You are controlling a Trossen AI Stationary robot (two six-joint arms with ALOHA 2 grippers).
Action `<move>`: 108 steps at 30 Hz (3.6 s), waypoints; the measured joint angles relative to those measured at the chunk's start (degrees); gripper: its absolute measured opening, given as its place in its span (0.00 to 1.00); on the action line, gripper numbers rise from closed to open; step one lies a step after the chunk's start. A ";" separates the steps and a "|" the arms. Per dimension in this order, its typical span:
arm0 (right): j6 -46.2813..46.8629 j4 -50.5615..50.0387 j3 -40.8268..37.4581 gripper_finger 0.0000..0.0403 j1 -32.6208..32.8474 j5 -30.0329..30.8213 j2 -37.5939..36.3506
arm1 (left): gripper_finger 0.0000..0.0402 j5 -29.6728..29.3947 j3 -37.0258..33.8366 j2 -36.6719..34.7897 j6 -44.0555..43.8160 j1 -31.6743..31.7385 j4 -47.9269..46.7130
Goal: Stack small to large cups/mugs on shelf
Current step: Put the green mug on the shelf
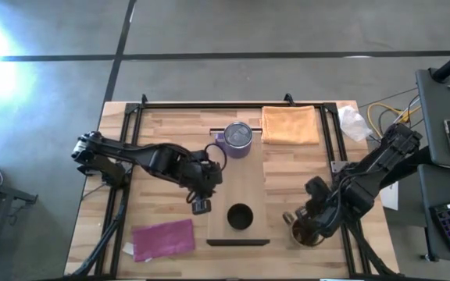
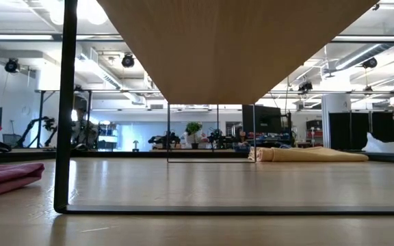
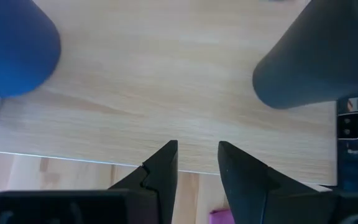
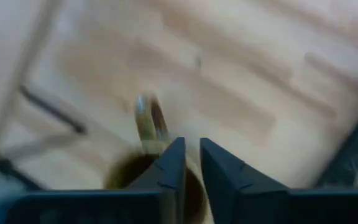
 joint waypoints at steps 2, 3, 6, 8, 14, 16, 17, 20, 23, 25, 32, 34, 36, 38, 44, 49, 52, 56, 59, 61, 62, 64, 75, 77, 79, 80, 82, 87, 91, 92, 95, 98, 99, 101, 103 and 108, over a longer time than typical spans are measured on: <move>-0.95 0.40 -0.33 0.18 0.15 -3.95 0.07 | 0.25 -0.32 -0.04 -0.72 0.00 0.00 0.19; -1.27 0.80 -0.43 0.21 0.37 -4.91 0.07 | 0.25 -0.60 -0.18 -1.04 -0.01 0.00 0.08; -0.67 1.83 -0.44 0.29 1.40 -5.31 0.07 | 0.25 -1.07 -0.28 -1.66 -0.02 0.00 -0.01; 0.75 1.81 -0.48 0.33 2.34 -6.12 0.07 | 0.25 -1.18 -0.33 -1.79 -0.04 0.00 -0.05; 13.34 1.95 -1.26 0.39 7.42 -9.33 0.07 | 0.25 -1.25 -0.44 -1.99 -1.58 0.00 -0.87; 19.80 2.05 -1.66 0.39 9.72 -9.33 0.09 | 0.25 -1.34 -0.46 -2.04 -2.56 0.00 -1.25; 22.99 2.20 -1.92 0.39 10.85 -9.31 0.09 | 0.25 -1.50 -0.46 -2.05 -3.32 0.00 -1.51; 24.87 4.48 -2.21 0.39 11.85 -9.55 1.34 | 0.25 -1.81 -0.46 -2.05 -5.26 0.27 -1.54; 24.70 6.02 -2.28 0.39 11.53 -7.11 3.69 | 0.25 -1.88 -0.46 -2.05 -6.10 0.65 -1.54; 24.64 7.85 -2.26 0.39 11.53 -6.32 5.56 | 0.25 -1.88 -0.46 -2.05 -6.62 0.78 -1.54; 24.71 7.65 -2.28 0.37 11.58 -7.96 10.99 | 0.25 -1.86 -0.48 -2.07 -6.93 1.50 -1.56; 24.75 7.36 -2.28 0.37 11.59 -8.09 11.69 | 0.25 -1.86 -0.48 -2.08 -6.82 1.51 -1.58; 24.88 7.28 -2.28 0.37 11.63 -8.35 12.17 | 0.25 -1.86 -0.48 -2.08 -6.18 1.51 -1.58; 24.91 7.40 -2.28 0.37 11.63 -8.47 12.58 | 0.25 -1.84 -0.48 -2.08 -6.10 1.51 -1.58; 24.70 7.26 -2.51 0.36 11.61 -8.31 12.61 | 0.25 -1.79 -0.48 -2.08 -5.99 1.51 -1.58; 23.59 6.77 -4.34 0.30 11.61 -8.32 12.57 | 0.25 -1.77 -0.48 -2.07 -5.97 1.51 -1.58; 23.59 6.92 -6.00 0.24 11.60 -8.26 12.57 | 0.25 -1.74 -0.48 -2.08 -5.97 1.51 -1.60; 23.11 6.93 -7.46 0.15 11.60 -8.23 12.55 | 0.25 -1.73 -0.48 -2.08 -5.97 1.51 -1.58; 22.35 7.16 -8.17 0.10 11.63 -8.02 12.32 | 0.25 -1.73 -0.48 -2.08 -5.95 1.51 -1.59; 21.91 7.29 -8.67 0.08 11.61 -7.74 12.08 | 0.25 -1.73 -0.48 -2.08 -5.95 1.51 -1.60; 21.89 7.20 -8.98 0.07 11.57 -7.18 11.95 | 0.25 -1.74 -0.48 -2.08 -5.92 1.51 -1.59; 21.71 6.97 -9.42 0.07 11.37 -5.91 11.66 | 0.25 -1.75 -0.48 -2.08 -5.90 1.51 -1.61; -0.48 4.96 -12.42 0.08 4.72 2.01 8.59 | 0.25 -1.83 -0.48 -2.08 -5.88 1.51 -1.58; -3.56 5.49 -13.46 0.08 3.06 1.81 7.32 | 0.25 -1.84 -0.48 -2.08 -5.95 1.51 -1.56; -5.00 6.16 -14.39 0.08 1.96 2.31 5.94 | 0.25 -1.81 -0.48 -2.08 -5.97 1.51 -1.56; -4.96 6.12 -14.73 0.09 1.61 3.29 5.31 | 0.25 -1.81 -0.48 -2.08 -5.97 1.51 -1.56; -4.12 5.82 -15.16 0.12 1.42 6.24 4.11 | 0.25 -1.81 -0.48 -2.08 -5.99 1.51 -1.56; -3.59 5.85 -15.90 0.25 1.42 9.46 1.55 | 0.25 -1.81 -0.48 -2.08 -6.01 1.51 -1.56; -2.95 6.06 -17.09 0.36 1.42 7.96 0.36 | 0.25 -1.81 -0.48 -2.08 -6.03 1.51 -1.56; -2.10 5.92 -17.58 0.38 1.42 7.79 0.25 | 0.25 -1.81 -0.48 -2.08 -6.03 1.51 -1.56; -0.14 6.01 -18.71 0.41 1.44 7.63 0.04 | 0.25 -1.81 -0.48 -2.06 -6.03 1.51 -1.56; 0.48 5.93 -19.34 0.42 1.44 7.61 0.23 | 0.25 -1.81 -0.48 -2.08 -6.05 1.51 -1.56; 0.47 5.84 -19.35 0.42 1.44 7.63 0.33 | 0.25 -1.81 -0.48 -2.08 -6.03 1.51 -1.56; 0.51 5.22 -19.37 0.42 1.44 7.43 0.44 | 0.25 -1.81 -0.48 -2.08 -6.01 1.51 -1.56; 0.76 4.02 -19.37 0.42 1.44 7.03 0.39 | 0.25 -1.81 -0.48 -2.08 -6.01 1.51 -1.56; 4.48 -1.89 -18.63 0.42 1.46 6.78 0.07 | 0.25 -1.81 -0.48 -2.05 -5.99 1.51 -1.56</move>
